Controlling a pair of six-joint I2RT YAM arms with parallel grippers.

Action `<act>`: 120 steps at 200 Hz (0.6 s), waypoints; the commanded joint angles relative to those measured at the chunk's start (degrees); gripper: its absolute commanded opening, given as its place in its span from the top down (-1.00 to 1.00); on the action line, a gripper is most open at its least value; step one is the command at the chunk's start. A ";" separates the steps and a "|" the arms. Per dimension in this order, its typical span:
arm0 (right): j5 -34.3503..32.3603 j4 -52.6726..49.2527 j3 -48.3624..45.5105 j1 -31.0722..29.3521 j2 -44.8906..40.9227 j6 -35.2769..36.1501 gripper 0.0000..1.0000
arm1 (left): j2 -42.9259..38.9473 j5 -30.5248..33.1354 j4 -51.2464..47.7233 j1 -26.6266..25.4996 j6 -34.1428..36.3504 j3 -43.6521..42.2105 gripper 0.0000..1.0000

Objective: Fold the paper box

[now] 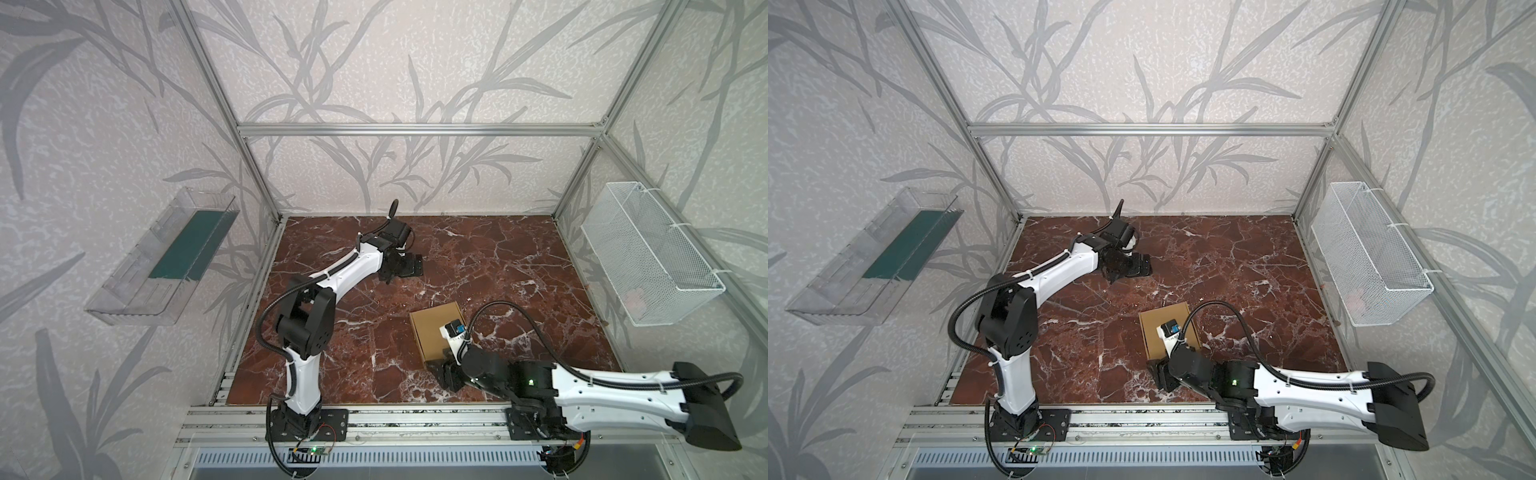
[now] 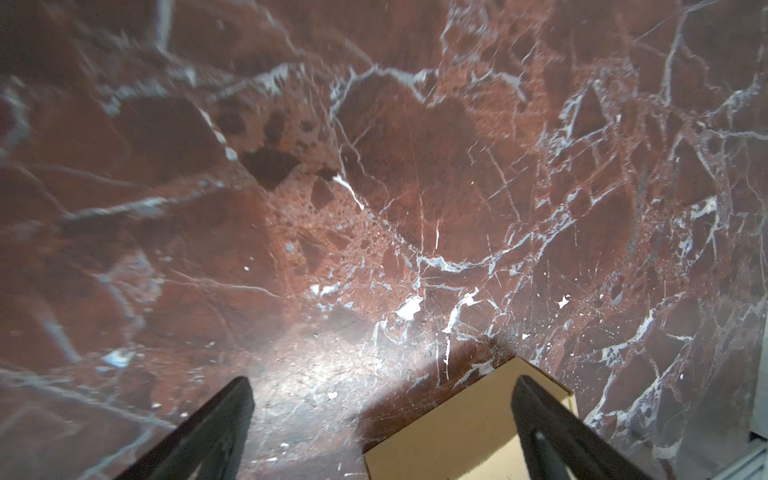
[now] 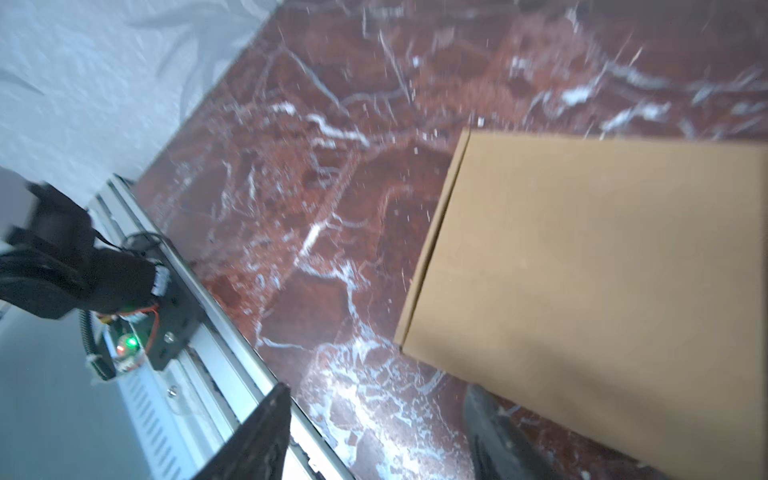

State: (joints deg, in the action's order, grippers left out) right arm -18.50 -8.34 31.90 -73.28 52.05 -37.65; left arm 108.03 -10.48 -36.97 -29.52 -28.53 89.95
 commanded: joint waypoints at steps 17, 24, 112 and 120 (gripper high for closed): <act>-0.91 -13.84 4.78 13.01 -11.59 9.68 -0.99 | -15.52 10.36 6.22 -0.03 6.78 -9.29 -0.99; 0.38 -14.33 5.25 17.15 -12.99 10.74 -0.98 | -18.00 12.01 7.41 -0.02 7.48 -11.78 -0.99; -5.51 11.50 0.23 50.58 -5.82 28.25 -0.98 | -40.08 34.51 20.91 12.67 6.85 -40.96 -0.99; -6.90 18.78 -2.64 51.61 -4.97 31.98 -0.98 | -40.59 33.57 23.67 15.41 5.96 -43.43 -0.98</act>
State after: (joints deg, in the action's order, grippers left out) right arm -17.63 -9.69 35.83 -24.21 46.04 -17.89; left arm 70.32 17.04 -20.16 -19.22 -21.15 51.22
